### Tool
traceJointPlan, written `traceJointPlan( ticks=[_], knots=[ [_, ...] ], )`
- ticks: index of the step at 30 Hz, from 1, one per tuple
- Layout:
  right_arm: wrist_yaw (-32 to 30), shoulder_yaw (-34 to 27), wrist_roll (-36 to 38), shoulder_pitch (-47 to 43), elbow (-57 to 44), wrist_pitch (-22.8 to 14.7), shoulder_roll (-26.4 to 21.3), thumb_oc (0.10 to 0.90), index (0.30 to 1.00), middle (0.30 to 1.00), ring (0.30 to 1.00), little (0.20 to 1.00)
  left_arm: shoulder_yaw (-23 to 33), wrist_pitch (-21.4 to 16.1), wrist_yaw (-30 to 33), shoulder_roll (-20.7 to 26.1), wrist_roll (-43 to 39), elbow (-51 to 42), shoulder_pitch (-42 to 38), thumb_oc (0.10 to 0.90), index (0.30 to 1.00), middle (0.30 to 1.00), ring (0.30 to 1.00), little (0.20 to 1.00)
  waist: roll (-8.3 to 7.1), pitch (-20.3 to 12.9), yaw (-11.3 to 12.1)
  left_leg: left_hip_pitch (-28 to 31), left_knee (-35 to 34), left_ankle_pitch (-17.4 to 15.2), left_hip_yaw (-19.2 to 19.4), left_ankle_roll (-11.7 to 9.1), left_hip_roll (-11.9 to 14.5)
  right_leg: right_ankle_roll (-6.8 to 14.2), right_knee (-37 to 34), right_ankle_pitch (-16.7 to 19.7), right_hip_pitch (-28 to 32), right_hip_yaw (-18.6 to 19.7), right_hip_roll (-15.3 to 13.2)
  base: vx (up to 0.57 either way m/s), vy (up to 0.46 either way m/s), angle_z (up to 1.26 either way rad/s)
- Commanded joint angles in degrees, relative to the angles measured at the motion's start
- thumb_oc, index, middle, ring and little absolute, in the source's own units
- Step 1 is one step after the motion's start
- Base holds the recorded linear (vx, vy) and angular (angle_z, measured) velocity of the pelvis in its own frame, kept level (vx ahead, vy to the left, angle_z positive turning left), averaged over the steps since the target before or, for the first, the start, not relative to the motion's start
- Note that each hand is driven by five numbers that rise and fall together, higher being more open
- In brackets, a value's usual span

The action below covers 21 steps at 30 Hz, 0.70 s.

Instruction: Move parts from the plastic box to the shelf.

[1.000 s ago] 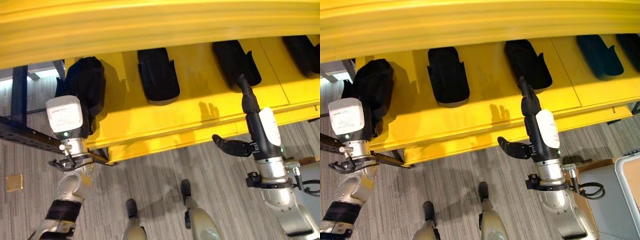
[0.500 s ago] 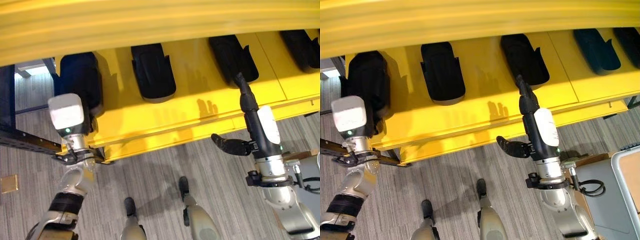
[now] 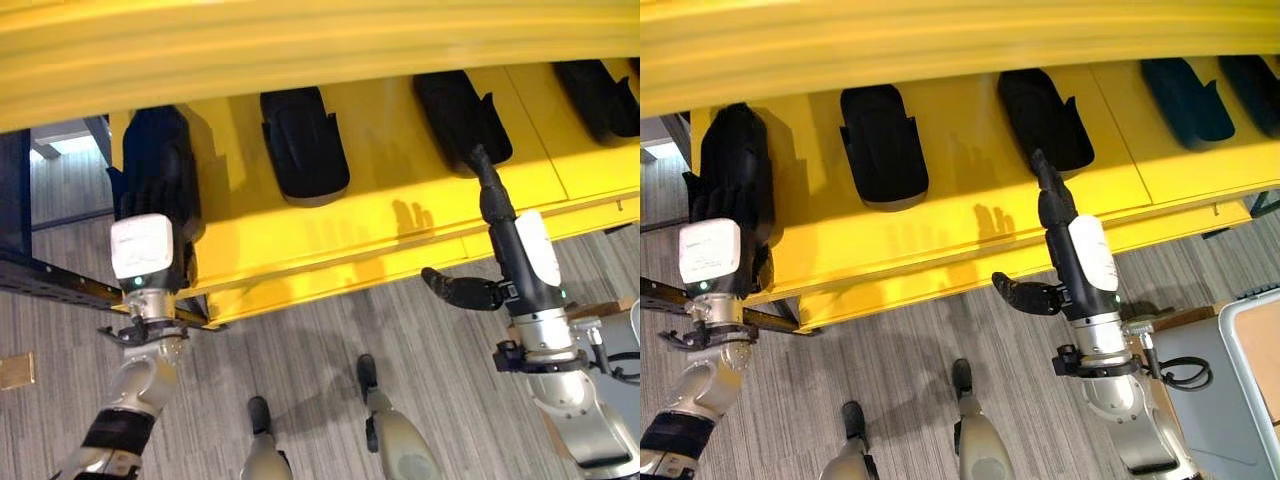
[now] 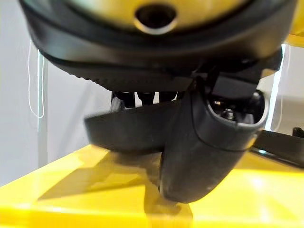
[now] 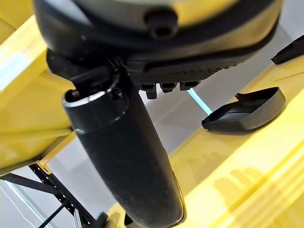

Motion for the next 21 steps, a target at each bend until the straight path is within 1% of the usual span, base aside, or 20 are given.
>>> traceJointPlan(
  ticks=[1,4,6,11,21],
  knots=[
    [-1.60,-4.68,1.76,-2.11,-6.20,-3.78,-1.09,0.900,1.000,1.000,1.000,1.000,4.40,-0.79,0.20,5.54,2.63,-2.95,0.23,0.900,1.000,1.000,1.000,1.000,0.78,-5.44,-0.11,-0.62,3.15,-1.22,0.52,0.88,1.20,1.41,7.98,-9.55,0.72,-0.48,-1.15,0.00,0.000,0.00],
    [-1.39,-4.90,1.58,-1.97,-6.16,-3.53,-1.02,0.900,1.000,1.000,1.000,1.000,5.43,-0.86,-0.01,5.89,2.91,-4.20,1.00,0.900,1.000,1.000,1.000,1.000,1.00,-5.83,-0.01,-0.23,2.95,-1.25,0.51,0.92,1.11,1.42,7.79,-9.58,1.16,-0.57,-1.28,0.00,0.000,0.00],
    [-1.25,-5.46,1.43,-1.78,-6.07,-3.49,-1.01,0.900,1.000,1.000,1.000,1.000,7.03,-1.07,0.25,6.79,3.65,-6.56,1.65,0.900,1.000,1.000,1.000,1.000,1.31,-6.62,0.26,0.31,2.68,-1.31,0.43,0.92,0.92,1.49,7.36,-9.57,2.01,-0.84,-1.47,0.00,0.000,0.00],
    [-0.74,-5.81,1.43,-1.67,-5.69,-2.93,-0.84,0.900,1.000,1.000,1.000,1.000,9.02,-1.84,0.46,7.58,4.47,-9.93,2.61,0.900,1.000,1.000,1.000,1.000,1.88,-8.14,0.55,1.53,1.86,-1.39,0.15,1.07,0.70,1.63,6.64,-9.63,3.51,-1.26,-1.70,0.01,0.005,0.02],
    [-0.72,-7.47,1.15,-0.49,-5.30,-2.26,-0.11,0.900,1.000,1.000,1.000,1.000,10.99,-2.74,0.38,7.58,4.83,-12.63,3.56,0.900,1.000,1.000,1.000,1.000,2.39,-11.05,0.59,4.02,0.11,-1.24,0.29,1.18,0.25,1.90,4.55,-9.23,6.49,-1.93,-1.91,0.01,0.005,0.03]
  ],
)
